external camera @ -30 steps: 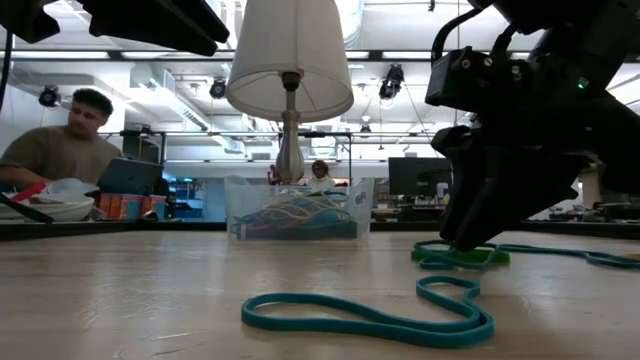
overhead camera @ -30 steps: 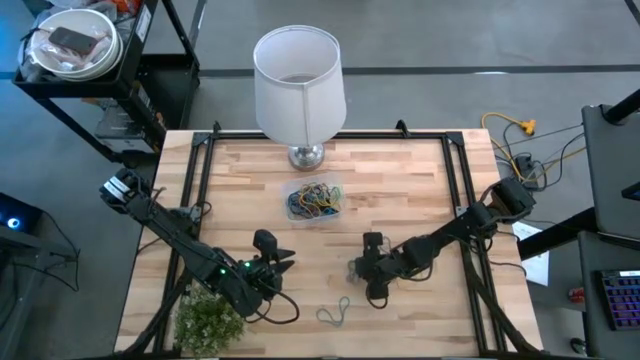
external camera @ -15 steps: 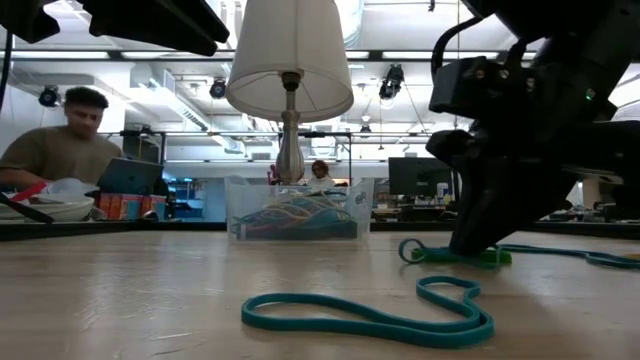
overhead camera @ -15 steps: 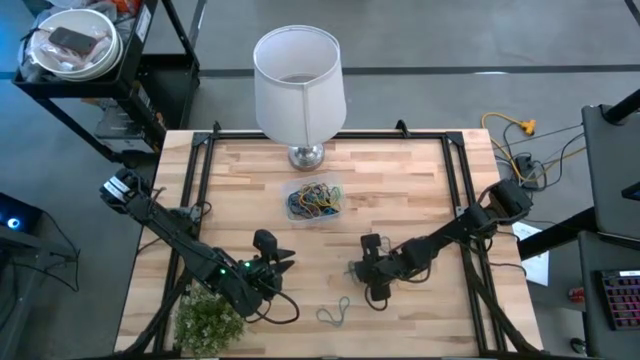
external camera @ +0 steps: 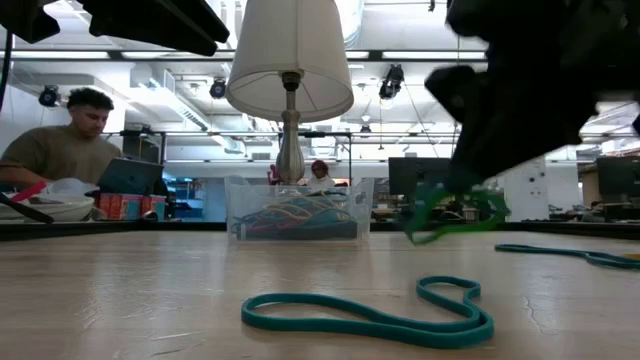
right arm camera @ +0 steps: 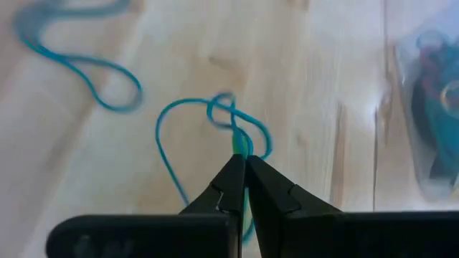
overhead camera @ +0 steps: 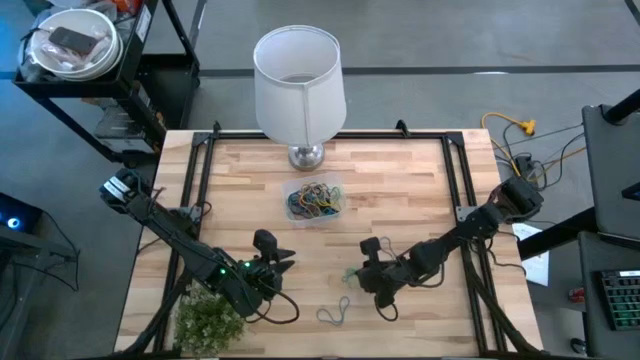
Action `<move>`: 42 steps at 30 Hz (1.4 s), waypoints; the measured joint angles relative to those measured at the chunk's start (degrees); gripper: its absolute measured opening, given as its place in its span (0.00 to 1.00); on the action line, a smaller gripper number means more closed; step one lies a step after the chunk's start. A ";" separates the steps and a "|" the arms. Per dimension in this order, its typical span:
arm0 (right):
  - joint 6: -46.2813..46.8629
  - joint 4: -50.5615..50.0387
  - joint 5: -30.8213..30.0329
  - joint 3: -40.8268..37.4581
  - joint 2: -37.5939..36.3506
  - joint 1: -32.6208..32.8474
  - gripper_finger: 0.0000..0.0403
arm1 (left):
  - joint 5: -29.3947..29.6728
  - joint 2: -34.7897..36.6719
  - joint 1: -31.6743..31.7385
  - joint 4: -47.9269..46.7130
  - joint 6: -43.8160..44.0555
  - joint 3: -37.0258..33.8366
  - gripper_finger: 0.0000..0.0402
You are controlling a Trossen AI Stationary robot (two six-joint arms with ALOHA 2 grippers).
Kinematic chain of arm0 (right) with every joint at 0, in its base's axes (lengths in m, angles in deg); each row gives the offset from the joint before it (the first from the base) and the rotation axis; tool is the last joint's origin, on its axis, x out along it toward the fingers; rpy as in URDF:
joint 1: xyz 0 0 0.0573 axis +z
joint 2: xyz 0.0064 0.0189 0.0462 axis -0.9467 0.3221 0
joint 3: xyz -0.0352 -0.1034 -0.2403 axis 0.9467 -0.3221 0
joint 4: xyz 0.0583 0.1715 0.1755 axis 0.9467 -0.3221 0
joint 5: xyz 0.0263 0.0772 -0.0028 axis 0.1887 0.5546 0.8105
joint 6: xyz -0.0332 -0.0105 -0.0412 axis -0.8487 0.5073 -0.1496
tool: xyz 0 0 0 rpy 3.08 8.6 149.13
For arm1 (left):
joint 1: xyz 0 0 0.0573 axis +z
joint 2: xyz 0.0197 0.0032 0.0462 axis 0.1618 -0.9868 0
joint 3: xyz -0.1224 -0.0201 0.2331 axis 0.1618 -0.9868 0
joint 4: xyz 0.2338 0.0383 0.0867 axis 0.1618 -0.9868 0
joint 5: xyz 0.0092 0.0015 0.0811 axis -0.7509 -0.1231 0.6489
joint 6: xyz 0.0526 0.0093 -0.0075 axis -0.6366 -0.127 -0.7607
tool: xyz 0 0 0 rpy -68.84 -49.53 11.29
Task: Pick and place rubber bands into bin
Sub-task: Put the blue rubber band into the transparent container
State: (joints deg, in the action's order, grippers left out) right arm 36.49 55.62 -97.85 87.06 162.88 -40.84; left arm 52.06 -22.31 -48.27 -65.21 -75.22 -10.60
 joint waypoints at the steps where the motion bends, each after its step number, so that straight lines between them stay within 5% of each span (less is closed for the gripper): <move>1: -0.55 0.11 -0.20 0.20 -0.51 0.23 0.02 | 0.00 0.00 -0.02 0.02 0.00 0.00 0.29; 8: 0.61 -0.17 -0.96 0.26 -2.30 0.41 0.02 | 0.00 0.00 -0.01 0.02 0.00 0.00 0.29; 15: 8.20 -3.82 -12.90 -0.89 0.98 -1.28 0.02 | 0.00 0.00 -0.01 0.06 0.00 0.00 0.29; 20: 12.14 -4.17 -11.61 -1.99 0.94 -2.41 0.07 | 0.00 0.00 -0.02 0.04 0.00 0.00 0.29; 32: 10.35 -4.02 -7.90 -2.04 0.66 -2.41 0.40 | 0.00 0.00 -0.02 0.04 0.00 0.00 0.29; 42: 12.18 -2.88 -8.83 -2.94 0.79 -4.35 0.44 | 0.00 0.00 -0.01 0.04 0.01 0.00 0.29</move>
State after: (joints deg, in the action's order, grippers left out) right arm 48.67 52.75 -106.68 84.12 163.67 -45.19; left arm 52.06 -22.31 -48.28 -65.16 -75.21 -10.60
